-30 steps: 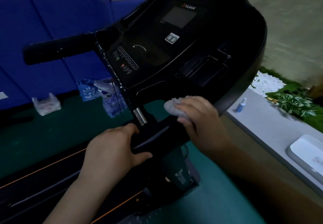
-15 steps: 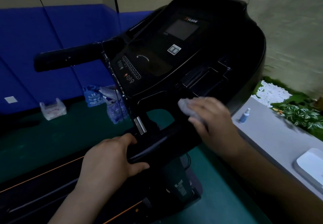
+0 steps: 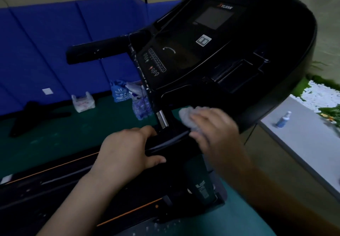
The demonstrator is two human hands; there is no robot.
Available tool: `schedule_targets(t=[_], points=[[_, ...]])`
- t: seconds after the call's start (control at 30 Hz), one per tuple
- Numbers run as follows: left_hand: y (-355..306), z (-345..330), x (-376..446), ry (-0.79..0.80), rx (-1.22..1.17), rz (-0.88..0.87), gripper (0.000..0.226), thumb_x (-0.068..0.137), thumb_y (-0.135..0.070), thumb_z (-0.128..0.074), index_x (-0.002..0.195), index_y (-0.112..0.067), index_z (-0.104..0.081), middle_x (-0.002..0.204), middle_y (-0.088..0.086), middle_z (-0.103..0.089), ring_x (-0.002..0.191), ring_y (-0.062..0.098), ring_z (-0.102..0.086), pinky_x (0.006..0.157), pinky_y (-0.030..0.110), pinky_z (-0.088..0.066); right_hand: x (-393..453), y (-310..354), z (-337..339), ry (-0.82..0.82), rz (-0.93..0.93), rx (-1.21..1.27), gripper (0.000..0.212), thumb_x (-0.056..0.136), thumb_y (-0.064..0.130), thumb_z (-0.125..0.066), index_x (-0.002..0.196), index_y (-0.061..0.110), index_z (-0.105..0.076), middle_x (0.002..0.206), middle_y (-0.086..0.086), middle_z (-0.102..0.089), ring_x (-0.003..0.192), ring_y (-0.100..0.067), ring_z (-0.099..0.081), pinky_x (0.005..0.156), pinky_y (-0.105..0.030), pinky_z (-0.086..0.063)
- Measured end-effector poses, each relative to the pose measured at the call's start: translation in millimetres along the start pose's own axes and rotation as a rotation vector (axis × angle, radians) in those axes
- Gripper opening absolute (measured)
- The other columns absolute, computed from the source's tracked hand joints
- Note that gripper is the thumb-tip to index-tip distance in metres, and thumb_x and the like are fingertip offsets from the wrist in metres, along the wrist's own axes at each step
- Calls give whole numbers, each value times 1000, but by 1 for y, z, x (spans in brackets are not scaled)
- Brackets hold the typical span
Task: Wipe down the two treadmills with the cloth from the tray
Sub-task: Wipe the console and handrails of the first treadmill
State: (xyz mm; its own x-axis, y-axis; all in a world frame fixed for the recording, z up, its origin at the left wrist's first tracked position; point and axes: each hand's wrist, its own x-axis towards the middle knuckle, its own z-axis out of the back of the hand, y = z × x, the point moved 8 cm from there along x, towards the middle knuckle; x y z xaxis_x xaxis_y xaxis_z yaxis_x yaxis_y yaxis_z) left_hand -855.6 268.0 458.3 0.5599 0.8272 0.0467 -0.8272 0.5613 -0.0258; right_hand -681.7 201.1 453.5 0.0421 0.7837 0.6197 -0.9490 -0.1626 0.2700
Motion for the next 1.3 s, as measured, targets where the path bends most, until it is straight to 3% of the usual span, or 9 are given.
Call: schedule_targets(t=[0.13, 0.33, 0.43, 0.5, 0.63, 0.8, 1.0, 1.13, 1.3], points=[[22, 10, -22, -118, -113, 18, 78, 61, -71, -67, 126, -34, -50, 118, -8, -61, 106, 18, -60, 90, 37, -48, -2, 27, -18, 17, 51, 89, 37, 89, 32, -56, 120, 14, -63, 124, 1, -61, 115, -24, -54, 96, -45, -45], [102, 16, -87, -315, -155, 244, 86, 57, -79, -59, 122, -23, -58, 118, 3, -60, 111, 28, -55, 94, 44, -48, -1, 4, -1, -102, 8, 35, 37, 92, 31, -52, 114, 5, -66, 114, -9, -66, 106, -32, -58, 96, -43, -44], [148, 13, -123, -398, -211, 384, 82, 57, -68, -75, 121, -19, -59, 117, 9, -59, 110, 32, -54, 97, 47, -45, -2, 35, -15, -75, 19, 100, 39, 93, 32, -49, 114, 4, -66, 114, -9, -65, 106, -31, -56, 98, -38, -41], [173, 7, -143, -414, -252, 473, 80, 56, -57, -71, 124, -19, -58, 118, 11, -58, 112, 33, -53, 97, 48, -44, -4, 66, -34, -26, 42, 166, 39, 93, 32, -48, 115, 6, -66, 116, -7, -64, 108, -28, -54, 98, -37, -40], [218, -13, -170, -322, -345, 557, 93, 50, -56, -72, 133, -19, -51, 126, 13, -55, 117, 33, -51, 100, 46, -42, -4, 96, -53, 13, 63, 174, 38, 93, 33, -49, 117, 9, -65, 117, -5, -64, 109, -30, -56, 96, -44, -44], [253, -42, -177, -146, -517, 524, 98, 48, -52, -78, 135, -18, -48, 127, 9, -56, 115, 25, -56, 101, 42, -44, -7, 80, -42, -42, -19, 39, 38, 93, 26, -44, 116, 4, -64, 116, -12, -64, 107, -36, -57, 98, -34, -33], [268, -45, -176, -235, -522, 417, 66, 62, -26, -87, 121, -18, -60, 113, 2, -62, 103, 17, -59, 90, 28, -43, -6, 159, -76, -47, -54, 98, 38, 93, 27, -44, 112, 3, -66, 114, -10, -64, 105, -32, -55, 98, -31, -34], [268, -42, -174, -270, -490, 335, 65, 64, -30, -86, 122, -18, -60, 111, -1, -61, 97, 10, -55, 87, 23, -42, -9, 200, -103, -13, -34, 135, 39, 94, 32, -44, 116, 7, -65, 118, -7, -63, 111, -30, -56, 100, -41, -41], [268, -39, -174, -296, -460, 297, 65, 64, -40, -84, 121, -21, -60, 106, -3, -62, 97, 16, -60, 82, 27, -46, -10, 163, -80, -64, -148, -22, 37, 93, 28, -42, 115, 9, -65, 116, -7, -63, 108, -33, -56, 97, -32, -33]])
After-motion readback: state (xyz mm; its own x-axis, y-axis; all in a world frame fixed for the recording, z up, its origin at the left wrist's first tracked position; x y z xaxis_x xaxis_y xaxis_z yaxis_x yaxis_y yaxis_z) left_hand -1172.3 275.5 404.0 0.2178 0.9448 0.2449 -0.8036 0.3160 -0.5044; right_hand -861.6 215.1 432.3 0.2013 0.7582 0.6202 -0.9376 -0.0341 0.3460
